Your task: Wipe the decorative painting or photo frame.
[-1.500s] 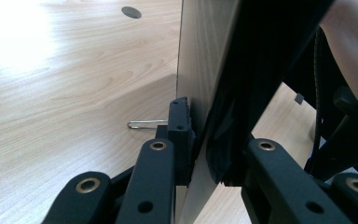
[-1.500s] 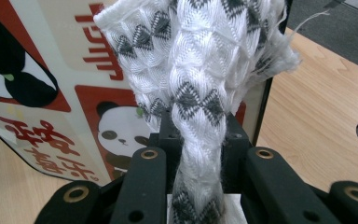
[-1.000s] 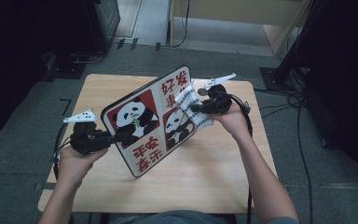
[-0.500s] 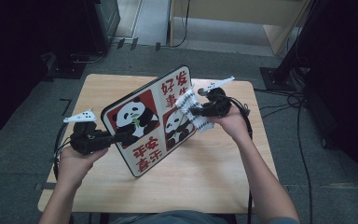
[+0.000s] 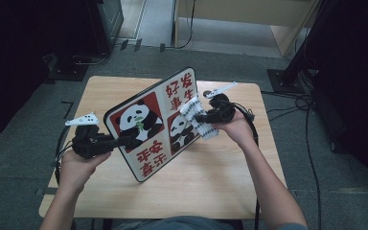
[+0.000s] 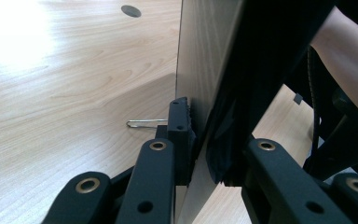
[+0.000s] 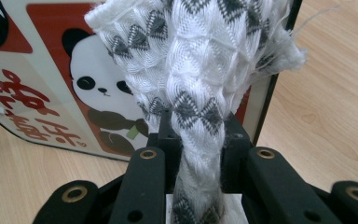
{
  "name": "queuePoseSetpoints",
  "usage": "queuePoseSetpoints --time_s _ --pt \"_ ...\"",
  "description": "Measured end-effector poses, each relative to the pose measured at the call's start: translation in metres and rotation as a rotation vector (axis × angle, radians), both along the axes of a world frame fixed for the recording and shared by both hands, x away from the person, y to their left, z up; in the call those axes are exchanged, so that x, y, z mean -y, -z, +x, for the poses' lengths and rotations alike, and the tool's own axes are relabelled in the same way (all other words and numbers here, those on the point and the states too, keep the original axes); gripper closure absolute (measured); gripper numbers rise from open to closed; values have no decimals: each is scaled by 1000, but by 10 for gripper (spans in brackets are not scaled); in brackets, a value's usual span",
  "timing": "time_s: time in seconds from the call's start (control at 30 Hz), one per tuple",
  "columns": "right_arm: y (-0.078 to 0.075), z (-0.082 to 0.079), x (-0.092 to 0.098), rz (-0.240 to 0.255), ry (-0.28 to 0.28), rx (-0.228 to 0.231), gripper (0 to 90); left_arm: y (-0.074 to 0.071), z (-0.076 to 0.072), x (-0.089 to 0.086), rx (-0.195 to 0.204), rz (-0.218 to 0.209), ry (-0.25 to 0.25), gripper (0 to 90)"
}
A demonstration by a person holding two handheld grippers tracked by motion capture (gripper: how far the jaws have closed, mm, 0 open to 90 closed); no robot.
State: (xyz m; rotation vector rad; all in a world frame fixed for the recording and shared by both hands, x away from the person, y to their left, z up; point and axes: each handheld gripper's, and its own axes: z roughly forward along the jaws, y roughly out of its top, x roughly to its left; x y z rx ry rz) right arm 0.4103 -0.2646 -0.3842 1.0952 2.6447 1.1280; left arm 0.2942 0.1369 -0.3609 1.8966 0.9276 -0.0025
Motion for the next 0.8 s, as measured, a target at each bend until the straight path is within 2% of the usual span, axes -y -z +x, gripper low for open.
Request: queuePoseSetpoints --time_s 0.27,0.5,0.8 --pt "11 0 1 14 1 -31 764 0 0 0 1 -2 1 788" --pt "20 1 2 -7 5 -60 763 0 0 0 3 1 4 789" --pt "32 -1 3 -13 7 -64 763 0 0 0 4 -2 4 789"
